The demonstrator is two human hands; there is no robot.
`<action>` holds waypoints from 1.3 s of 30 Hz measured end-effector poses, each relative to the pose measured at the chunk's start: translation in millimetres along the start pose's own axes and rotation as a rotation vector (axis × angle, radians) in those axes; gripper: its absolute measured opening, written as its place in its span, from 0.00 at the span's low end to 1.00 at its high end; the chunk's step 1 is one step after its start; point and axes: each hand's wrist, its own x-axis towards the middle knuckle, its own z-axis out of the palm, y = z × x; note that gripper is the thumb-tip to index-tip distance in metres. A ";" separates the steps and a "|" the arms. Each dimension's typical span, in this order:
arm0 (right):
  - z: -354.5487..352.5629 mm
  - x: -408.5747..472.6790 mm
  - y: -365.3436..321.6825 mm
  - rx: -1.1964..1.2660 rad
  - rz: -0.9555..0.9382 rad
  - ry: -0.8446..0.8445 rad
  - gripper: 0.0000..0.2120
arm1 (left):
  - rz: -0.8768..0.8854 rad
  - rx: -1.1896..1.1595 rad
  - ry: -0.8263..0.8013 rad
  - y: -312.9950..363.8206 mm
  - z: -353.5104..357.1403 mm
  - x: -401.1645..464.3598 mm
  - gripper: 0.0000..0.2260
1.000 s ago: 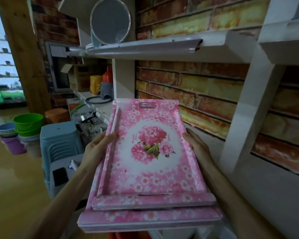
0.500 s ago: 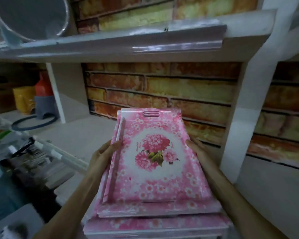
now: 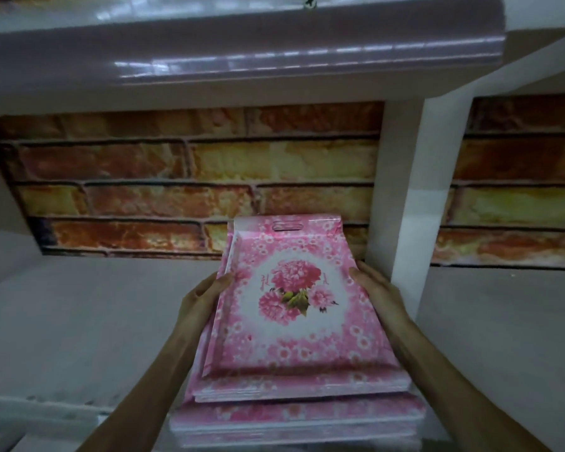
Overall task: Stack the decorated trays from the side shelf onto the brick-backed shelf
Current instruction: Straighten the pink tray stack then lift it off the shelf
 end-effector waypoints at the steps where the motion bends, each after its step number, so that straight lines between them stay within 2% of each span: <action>1: -0.5 2.2 2.8 -0.006 0.001 0.023 0.25 | -0.011 0.001 -0.009 -2.4 0.6 6.8 0.13; 6: -0.4 7.7 14.0 -0.011 0.015 0.079 0.27 | -0.062 -0.003 -0.022 -15.0 1.0 32.1 0.10; 11: 0.8 12.5 17.6 -0.033 0.025 0.105 0.27 | -0.076 0.004 -0.003 -25.6 1.1 47.2 0.13; 15: -0.4 17.5 21.1 -0.038 0.020 0.109 0.26 | -0.058 0.036 0.008 -30.3 -1.0 54.7 0.11; 20: 0.6 19.5 22.1 -0.057 0.008 0.096 0.25 | -0.045 0.084 0.022 -33.7 -1.6 59.9 0.14; 25: 0.8 13.6 20.2 -0.160 -0.022 0.114 0.19 | -0.002 0.186 0.014 -33.9 -0.5 59.9 0.15; 32: -3.1 -8.0 11.0 -0.152 0.036 -0.011 0.18 | 0.049 0.378 -0.074 -28.2 -15.6 51.2 0.25; 34: -6.1 -18.7 11.1 -0.152 0.019 -0.028 0.17 | 0.062 0.366 -0.121 -25.4 -21.4 40.1 0.22; 37: -10.8 -38.7 10.5 -0.150 0.002 -0.042 0.13 | 0.101 0.338 -0.147 -21.4 -29.5 13.7 0.11; 39: -12.9 -55.0 9.1 -0.147 0.012 -0.040 0.14 | 0.112 0.298 -0.143 -18.4 -34.5 -8.4 0.11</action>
